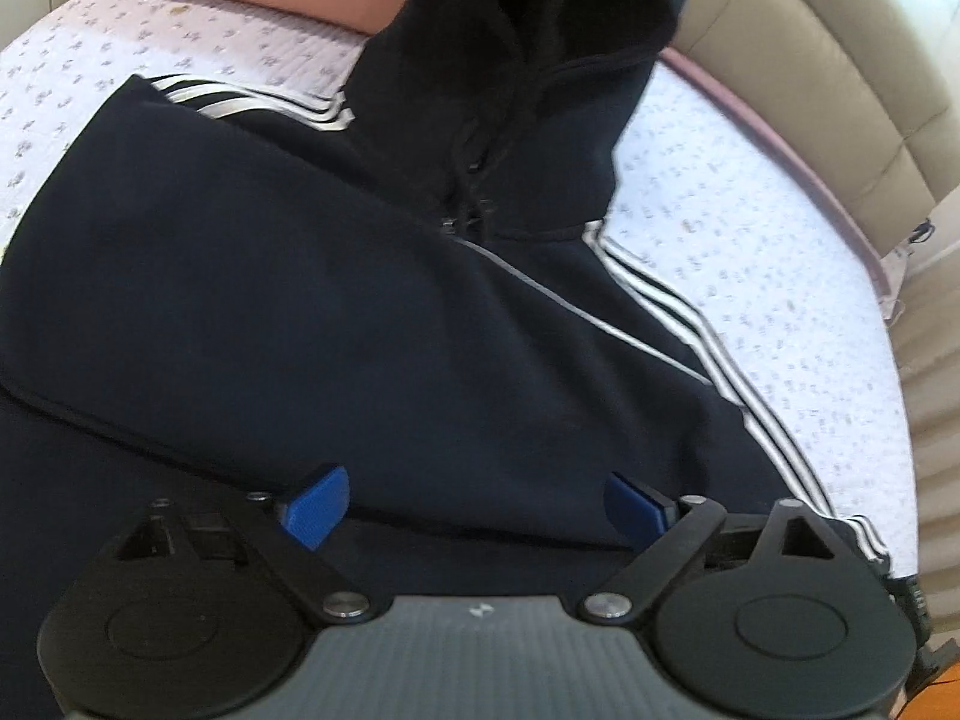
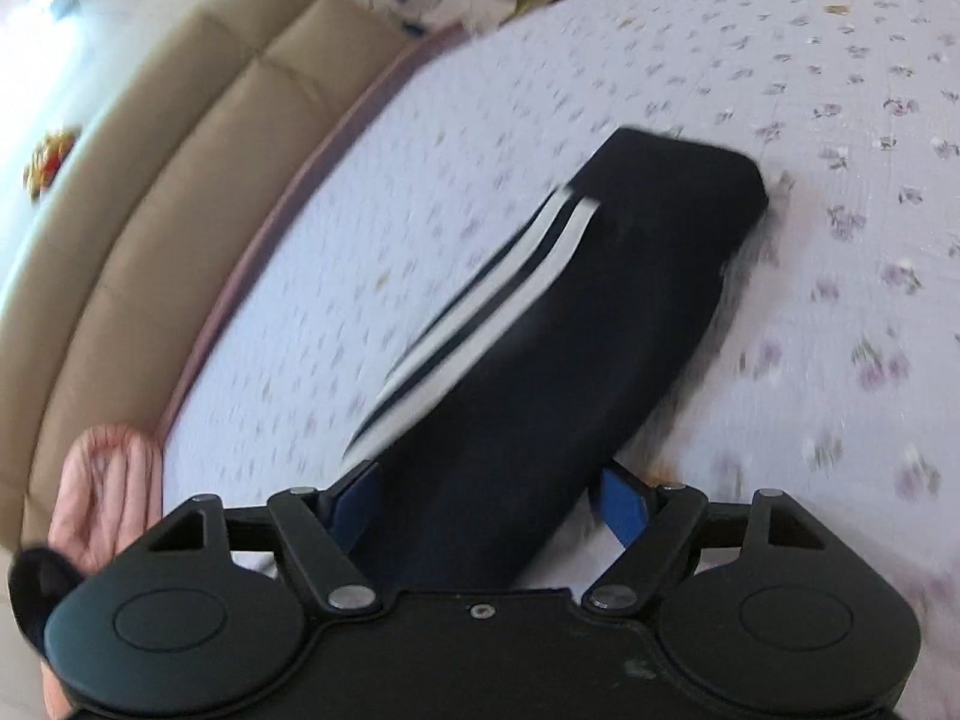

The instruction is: Fold large clothes

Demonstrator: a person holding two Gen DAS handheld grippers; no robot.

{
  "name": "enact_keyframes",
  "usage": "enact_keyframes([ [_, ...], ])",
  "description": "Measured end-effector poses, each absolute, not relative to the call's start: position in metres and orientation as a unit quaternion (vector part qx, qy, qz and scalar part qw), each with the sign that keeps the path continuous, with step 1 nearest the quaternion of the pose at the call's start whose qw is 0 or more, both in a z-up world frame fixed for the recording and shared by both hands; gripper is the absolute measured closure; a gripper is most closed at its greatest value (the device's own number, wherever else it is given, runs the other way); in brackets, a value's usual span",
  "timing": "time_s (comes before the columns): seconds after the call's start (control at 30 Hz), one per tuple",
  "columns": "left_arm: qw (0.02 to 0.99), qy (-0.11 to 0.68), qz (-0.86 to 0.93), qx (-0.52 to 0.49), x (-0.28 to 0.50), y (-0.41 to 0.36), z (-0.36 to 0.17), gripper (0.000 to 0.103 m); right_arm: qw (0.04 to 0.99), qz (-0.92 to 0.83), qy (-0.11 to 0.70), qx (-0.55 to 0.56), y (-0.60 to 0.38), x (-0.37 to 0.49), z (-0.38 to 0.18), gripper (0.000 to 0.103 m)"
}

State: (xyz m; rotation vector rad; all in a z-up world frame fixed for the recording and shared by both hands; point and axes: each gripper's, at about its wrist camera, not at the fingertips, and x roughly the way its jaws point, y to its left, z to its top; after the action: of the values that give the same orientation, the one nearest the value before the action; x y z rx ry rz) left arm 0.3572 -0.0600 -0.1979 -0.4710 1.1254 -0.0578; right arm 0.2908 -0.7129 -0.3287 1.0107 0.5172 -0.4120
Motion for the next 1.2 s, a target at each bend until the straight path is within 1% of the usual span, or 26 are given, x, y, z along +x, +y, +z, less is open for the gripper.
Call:
enact_keyframes([
  [0.03,0.822,0.526,-0.023,-0.217,0.358,-0.056,-0.2,0.011,0.822,-0.198,0.228,0.482,-0.72,0.291,-0.33,0.011],
  [0.07,0.824,0.523,-0.018,-0.217,0.36,-0.051,-0.199,0.011,0.824,-0.202,0.219,0.482,-0.723,0.288,-0.329,0.015],
  [0.1,0.827,0.518,-0.011,-0.219,0.361,-0.046,-0.199,0.011,0.827,-0.209,0.219,0.473,-0.725,0.288,-0.328,0.028],
  [0.13,0.829,0.513,-0.006,-0.223,0.361,-0.041,-0.199,0.011,0.833,-0.22,0.227,0.455,-0.725,0.288,-0.324,0.068],
  [0.17,0.83,0.51,-0.003,-0.225,0.36,-0.038,-0.198,0.011,0.837,-0.229,0.233,0.44,-0.723,0.289,-0.322,0.091],
  [0.2,0.832,0.508,-0.003,-0.224,0.36,-0.034,-0.198,0.011,0.841,-0.231,0.226,0.433,-0.719,0.287,-0.317,0.094],
  [0.37,0.847,0.498,-0.008,-0.187,0.36,-0.028,-0.185,0.011,0.892,-0.189,0.105,0.396,-0.689,0.266,-0.251,0.094],
  [0.5,0.858,0.482,-0.018,-0.175,0.356,-0.022,-0.168,0.009,0.907,-0.143,0.049,0.393,-0.666,0.266,-0.199,0.094],
  [0.63,0.859,0.474,-0.033,-0.188,0.352,-0.011,-0.157,0.007,0.927,-0.106,0.033,0.359,-0.632,0.273,-0.154,0.094],
  [0.73,0.868,0.466,-0.022,-0.174,0.349,-0.003,-0.151,0.007,0.94,-0.08,0.022,0.331,-0.599,0.281,-0.131,0.094],
  [0.87,0.882,0.449,-0.006,-0.141,0.345,0.007,-0.141,0.007,0.947,-0.007,-0.029,0.318,-0.54,0.278,-0.104,0.094],
  [0.97,0.889,0.436,-0.002,-0.138,0.342,0.021,-0.134,0.007,0.953,0.062,-0.059,0.292,-0.487,0.287,-0.088,0.094],
  [1.03,0.895,0.42,-0.008,-0.147,0.338,0.032,-0.13,0.006,0.955,0.111,-0.062,0.269,-0.446,0.297,-0.082,0.094],
  [1.1,0.896,0.413,-0.01,-0.163,0.336,0.045,-0.127,0.005,0.949,0.167,-0.048,0.262,-0.405,0.31,-0.087,0.094],
  [1.2,0.903,0.396,0.012,-0.169,0.33,0.065,-0.121,0.005,0.933,0.237,0.003,0.273,-0.353,0.339,-0.114,0.094],
])
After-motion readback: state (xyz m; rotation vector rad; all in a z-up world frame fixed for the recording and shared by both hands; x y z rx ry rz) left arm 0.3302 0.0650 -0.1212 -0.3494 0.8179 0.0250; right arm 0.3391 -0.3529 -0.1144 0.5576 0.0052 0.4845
